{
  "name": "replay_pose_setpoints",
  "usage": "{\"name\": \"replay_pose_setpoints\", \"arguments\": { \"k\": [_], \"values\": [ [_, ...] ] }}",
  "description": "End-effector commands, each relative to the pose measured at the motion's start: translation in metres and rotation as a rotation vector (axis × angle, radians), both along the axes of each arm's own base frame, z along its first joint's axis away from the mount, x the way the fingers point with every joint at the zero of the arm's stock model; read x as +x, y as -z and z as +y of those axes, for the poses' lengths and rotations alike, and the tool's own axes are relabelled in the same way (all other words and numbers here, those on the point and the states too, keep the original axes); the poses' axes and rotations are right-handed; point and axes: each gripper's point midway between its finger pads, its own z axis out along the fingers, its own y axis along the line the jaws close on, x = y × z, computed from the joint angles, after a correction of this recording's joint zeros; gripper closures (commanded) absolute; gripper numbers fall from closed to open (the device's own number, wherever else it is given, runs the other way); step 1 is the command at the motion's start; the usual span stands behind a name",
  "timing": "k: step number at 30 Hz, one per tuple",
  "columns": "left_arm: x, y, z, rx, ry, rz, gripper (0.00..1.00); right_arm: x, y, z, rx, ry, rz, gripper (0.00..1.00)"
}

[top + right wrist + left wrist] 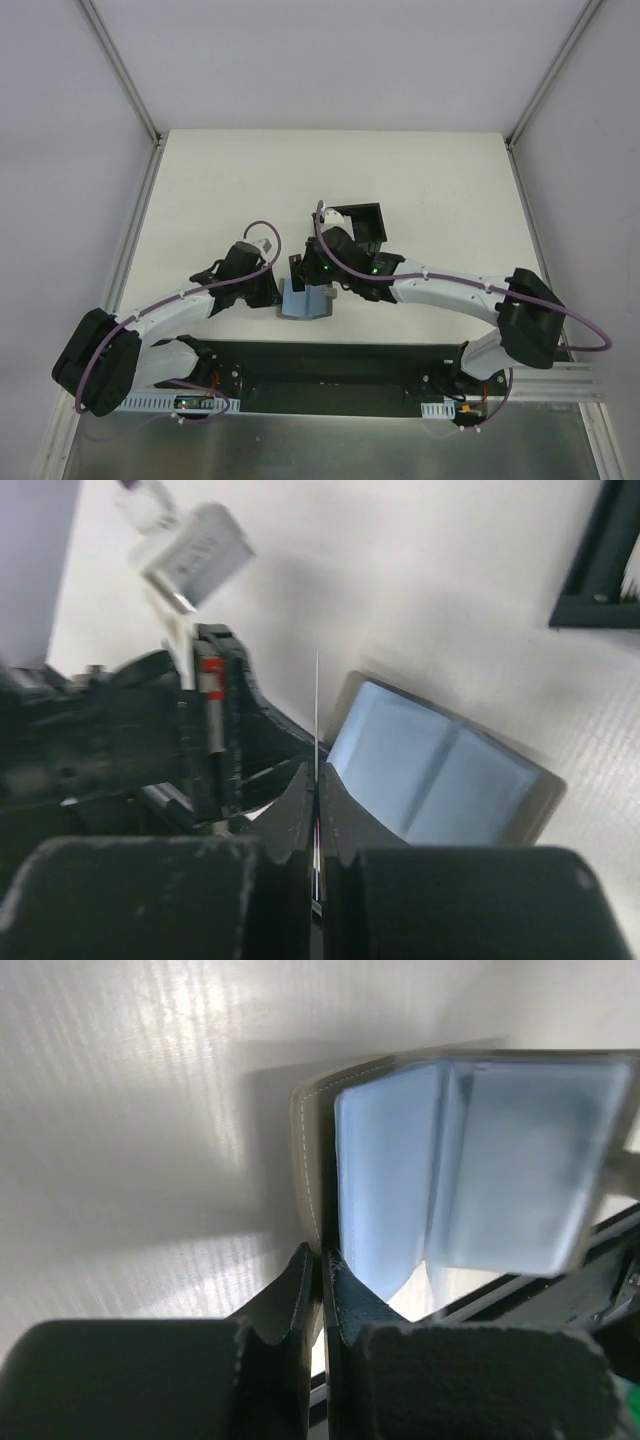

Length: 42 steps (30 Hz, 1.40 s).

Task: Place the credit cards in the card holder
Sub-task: Turn over the card slot in the card holder.

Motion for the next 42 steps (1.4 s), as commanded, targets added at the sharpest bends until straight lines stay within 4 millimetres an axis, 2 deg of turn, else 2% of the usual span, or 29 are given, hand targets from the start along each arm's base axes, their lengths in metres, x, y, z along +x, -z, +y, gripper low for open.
{"name": "replay_pose_setpoints", "arguments": {
  "k": [1, 5, 9, 17, 26, 42],
  "values": [
    [0.001, 0.014, 0.008, 0.048, -0.024, 0.017, 1.00, -0.004, -0.043, 0.010, 0.147, -0.084, -0.031, 1.00],
    [0.002, 0.013, 0.008, 0.050, -0.025, 0.006, 1.00, -0.003, -0.014, -0.004, 0.160, -0.036, 0.108, 1.00],
    [0.002, 0.011, 0.008, 0.042, -0.031, 0.001, 1.00, -0.018, 0.011, -0.001, 0.166, -0.088, 0.227, 1.00],
    [0.003, 0.012, 0.008, 0.045, -0.029, 0.000, 1.00, -0.026, 0.052, -0.016, 0.162, -0.010, 0.303, 1.00],
    [-0.001, 0.024, 0.012, 0.065, -0.036, 0.023, 1.00, -0.023, 0.075, -0.025, 0.189, 0.060, 0.332, 1.00],
    [-0.006, 0.033, 0.011, 0.060, -0.033, 0.051, 1.00, -0.013, 0.095, -0.029, 0.308, 0.121, 0.401, 0.99]
  ]
}}
